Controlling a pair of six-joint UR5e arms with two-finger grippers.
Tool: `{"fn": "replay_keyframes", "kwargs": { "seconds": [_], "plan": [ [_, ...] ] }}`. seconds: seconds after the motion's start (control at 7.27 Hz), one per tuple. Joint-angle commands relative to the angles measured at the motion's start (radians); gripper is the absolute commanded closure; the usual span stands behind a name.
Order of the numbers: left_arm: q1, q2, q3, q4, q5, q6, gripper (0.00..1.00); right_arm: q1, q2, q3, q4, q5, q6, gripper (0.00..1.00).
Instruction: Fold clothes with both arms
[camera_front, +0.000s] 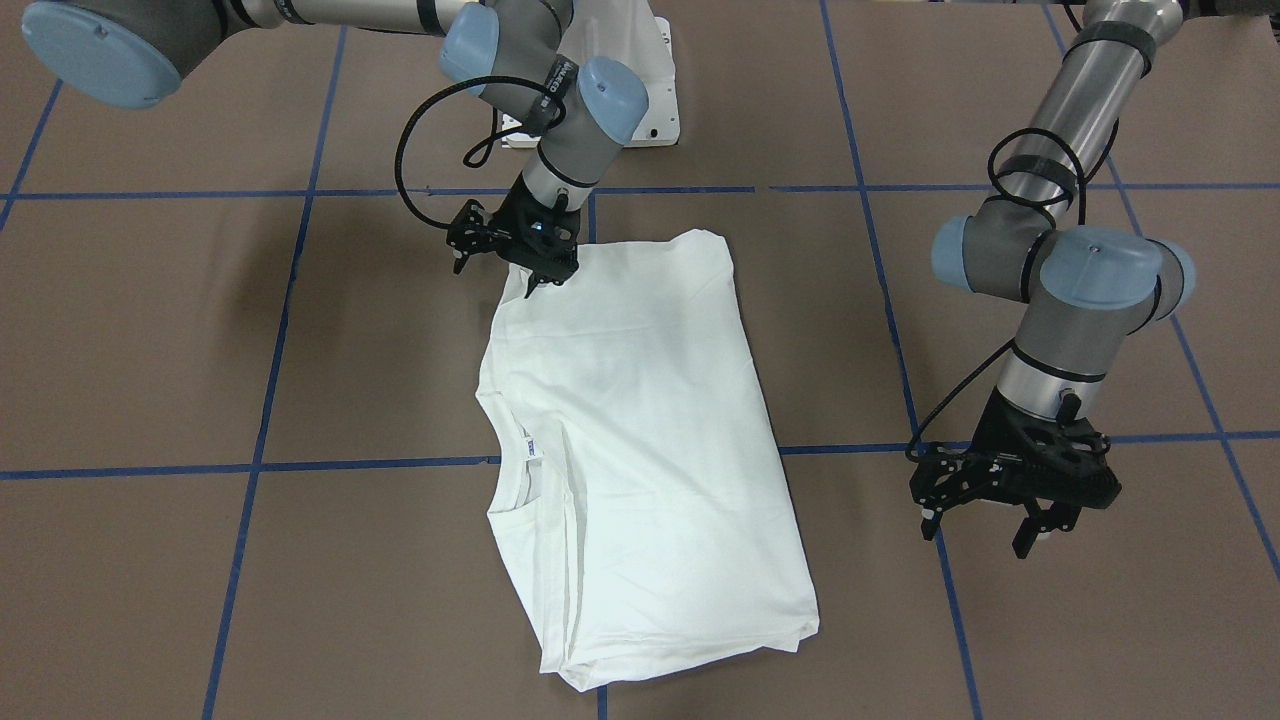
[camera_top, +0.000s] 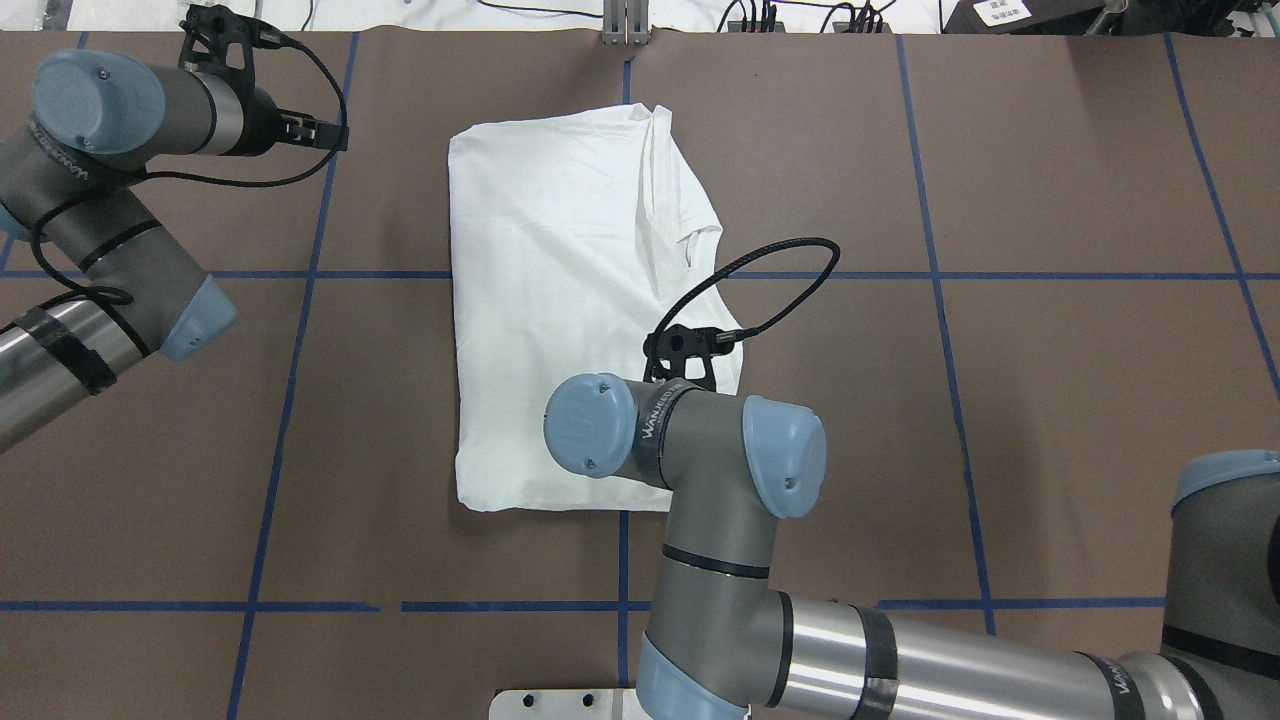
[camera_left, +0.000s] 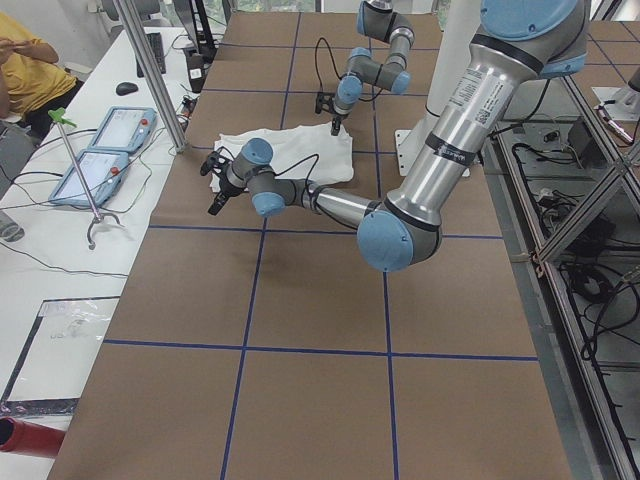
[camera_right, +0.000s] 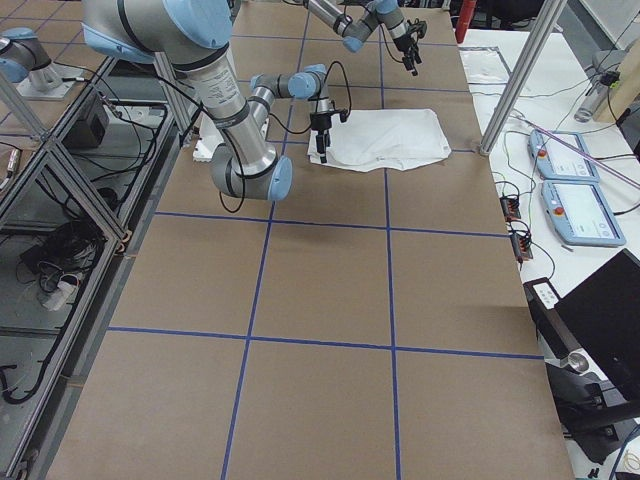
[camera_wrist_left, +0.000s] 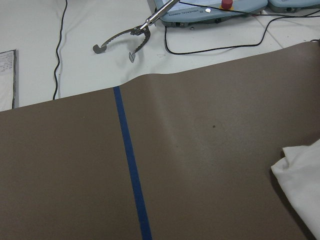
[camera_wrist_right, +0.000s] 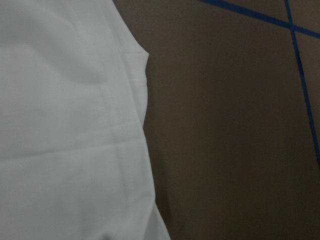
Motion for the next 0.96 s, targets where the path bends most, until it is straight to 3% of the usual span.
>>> {"fn": "replay_keyframes", "kwargs": {
  "seconds": [0.0, 0.28, 0.41, 0.55, 0.83],
  "plan": [
    [0.0, 0.005, 0.0, 0.0, 0.001, 0.0, 0.0, -0.011, -0.117, 0.153, -0.027, -0.021, -0.006, 0.0],
    [0.0, 0.005, 0.0, 0.0, -0.001, 0.0, 0.0, 0.013, -0.084, 0.168, 0.051, -0.034, -0.049, 0.0],
    [0.0, 0.005, 0.0, -0.002, -0.001, 0.002, 0.0, 0.063, -0.081, 0.144, 0.216, -0.033, -0.067, 0.0],
    [0.0, 0.005, 0.0, -0.002, -0.001, 0.0, 0.0, 0.106, -0.059, 0.071, 0.366, -0.03, -0.083, 0.0],
    [0.0, 0.005, 0.0, -0.002, -0.001, 0.0, 0.0, 0.192, 0.09, -0.185, 0.543, -0.024, -0.092, 0.0]
  ]
}}
